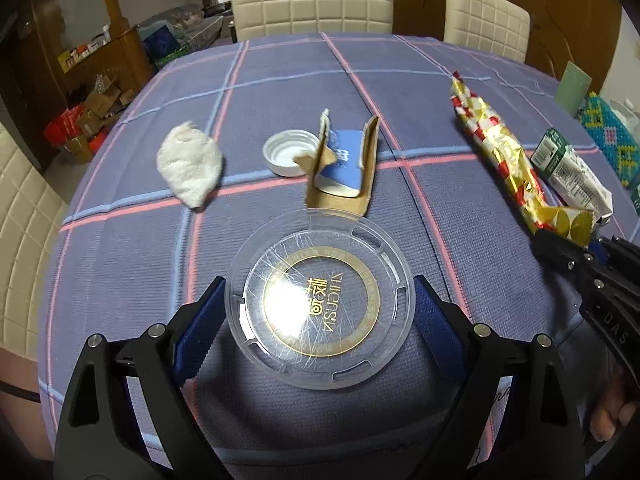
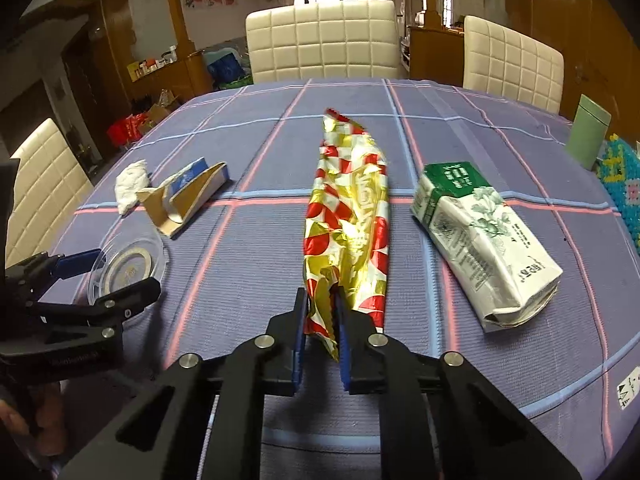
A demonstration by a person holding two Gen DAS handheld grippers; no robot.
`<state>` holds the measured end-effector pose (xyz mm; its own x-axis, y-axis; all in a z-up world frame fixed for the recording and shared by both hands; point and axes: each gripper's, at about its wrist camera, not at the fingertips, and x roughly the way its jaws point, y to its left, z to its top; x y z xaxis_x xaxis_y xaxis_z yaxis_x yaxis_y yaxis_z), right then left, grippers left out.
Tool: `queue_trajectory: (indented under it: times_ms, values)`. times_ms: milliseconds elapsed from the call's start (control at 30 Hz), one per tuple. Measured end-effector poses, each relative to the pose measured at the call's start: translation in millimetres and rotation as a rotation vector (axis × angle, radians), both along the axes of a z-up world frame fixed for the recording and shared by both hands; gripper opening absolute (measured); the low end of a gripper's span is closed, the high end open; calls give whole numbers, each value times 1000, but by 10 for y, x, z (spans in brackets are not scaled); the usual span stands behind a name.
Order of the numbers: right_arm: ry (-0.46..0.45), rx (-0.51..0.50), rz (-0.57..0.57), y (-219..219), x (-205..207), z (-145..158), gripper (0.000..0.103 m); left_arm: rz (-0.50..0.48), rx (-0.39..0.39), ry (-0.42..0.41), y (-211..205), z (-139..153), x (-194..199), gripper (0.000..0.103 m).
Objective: Collect trash
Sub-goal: 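Grasp the clear round lid with the left tool while the right tool grasps the red-gold wrapper, then carry lid and wrapper over the clear bin and open both tools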
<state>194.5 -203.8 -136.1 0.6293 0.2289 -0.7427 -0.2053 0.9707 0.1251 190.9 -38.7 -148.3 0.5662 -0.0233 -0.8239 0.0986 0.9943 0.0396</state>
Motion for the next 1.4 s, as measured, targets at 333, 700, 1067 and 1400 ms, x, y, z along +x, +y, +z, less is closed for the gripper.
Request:
queue_trajectory:
  times_ms: [333,700,1067,1400]
  values:
    - [-46,-14,63,300,-196,231,12,34,26,-76,234,261,-265,89]
    - [-95,-61,201,1010,-485,454,12,112,6,-141,774,494,-650,89]
    - [-115,-95,346,1796,-625,499,12,230,-11,-168,1504,556,-954,89]
    - [-125,-119,478,2480,-637,487,12,348,-32,-155,2155,485,-1068,89]
